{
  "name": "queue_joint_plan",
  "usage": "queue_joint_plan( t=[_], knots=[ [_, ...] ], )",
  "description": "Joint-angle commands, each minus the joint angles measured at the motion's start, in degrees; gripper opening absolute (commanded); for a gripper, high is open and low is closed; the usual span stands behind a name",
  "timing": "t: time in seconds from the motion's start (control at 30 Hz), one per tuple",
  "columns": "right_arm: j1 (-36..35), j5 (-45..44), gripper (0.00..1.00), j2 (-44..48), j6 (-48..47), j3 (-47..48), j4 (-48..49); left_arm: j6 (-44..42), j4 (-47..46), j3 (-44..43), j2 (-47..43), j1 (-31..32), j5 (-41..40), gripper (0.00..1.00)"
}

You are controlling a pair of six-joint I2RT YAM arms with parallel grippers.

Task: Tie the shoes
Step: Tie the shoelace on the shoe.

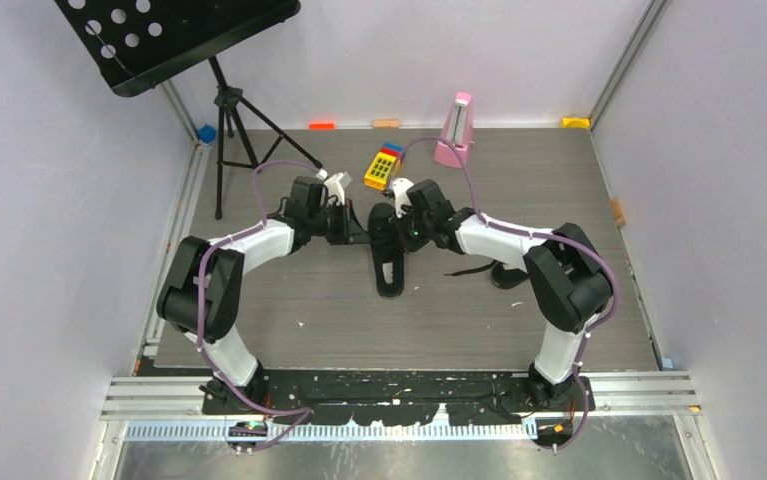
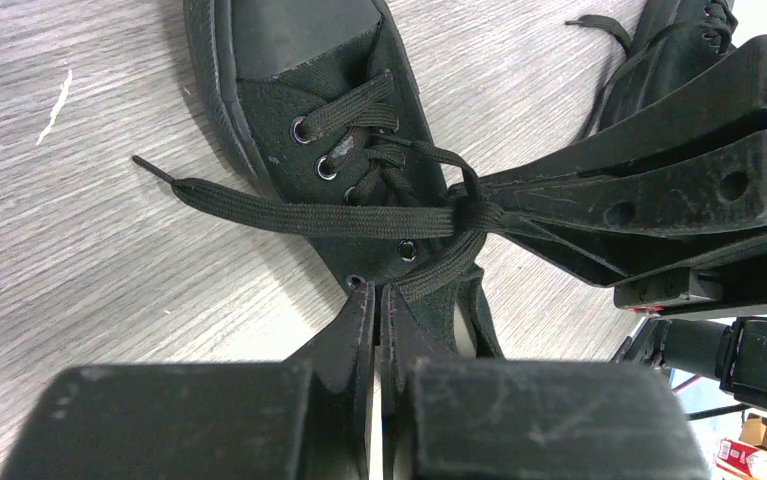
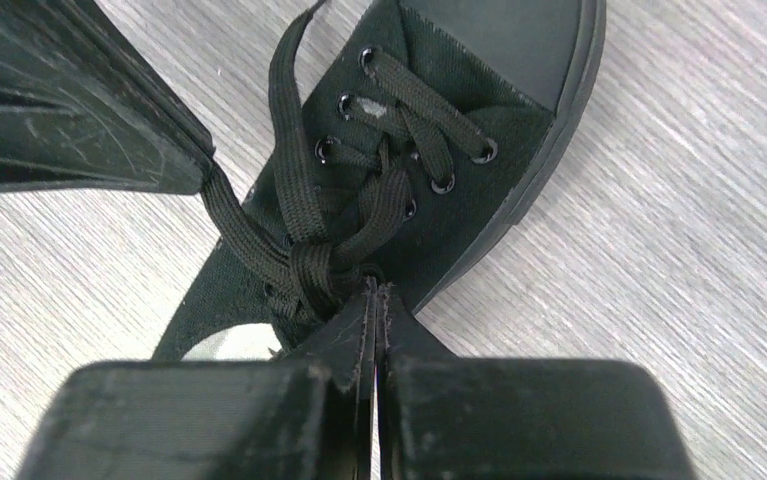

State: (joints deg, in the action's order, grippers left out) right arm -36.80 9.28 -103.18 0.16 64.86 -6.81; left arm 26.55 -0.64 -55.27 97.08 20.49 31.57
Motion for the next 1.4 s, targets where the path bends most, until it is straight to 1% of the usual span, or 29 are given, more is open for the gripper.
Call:
queue_joint_plan(
  t=[0.0, 0.3, 0.57, 0.73, 0.83, 0.93, 1.03, 1.37],
  knots=[
    [-0.37, -1.3, 0.0, 0.36, 2.15, 2.06, 3.75, -0.58, -1.99, -1.8, 0.12, -0.36, 1.09, 0.0],
    [-0.08, -8.24, 0.0, 5.12, 9.51, -1.98, 4.54, -0.7, -1.52, -0.72, -0.9, -0.31, 0.6, 0.0],
    [0.24, -8.91, 0.0, 7.97, 17.61, -5.77, 4.93, -0.71, -0.11, -0.37, -1.27, -0.35, -0.22, 0.0],
    [0.23, -9.1, 0.0, 8.13, 22.66, -6.79, 4.7, -1.0, 0.47, 0.35, -2.03, -0.36, -1.07, 0.0],
    [0.23, -13.16, 0.0, 7.97, 26.79, -6.78, 3.1, -1.47, 2.52, 0.71, -2.54, -0.36, -2.02, 0.0],
    [0.32, -13.46, 0.0, 7.39, 29.84, -6.72, 2.25, -1.75, 2.93, 1.1, -2.64, -0.36, -2.17, 0.0],
    [0.32, -16.86, 0.0, 7.21, 32.21, -6.7, 0.34, -1.83, 3.29, 1.31, -2.66, -0.36, -2.4, 0.0],
    [0.32, -21.99, 0.0, 5.63, 36.09, -5.84, -2.98, -2.46, 3.77, 2.22, -3.92, -0.36, -2.92, 0.0]
  ],
)
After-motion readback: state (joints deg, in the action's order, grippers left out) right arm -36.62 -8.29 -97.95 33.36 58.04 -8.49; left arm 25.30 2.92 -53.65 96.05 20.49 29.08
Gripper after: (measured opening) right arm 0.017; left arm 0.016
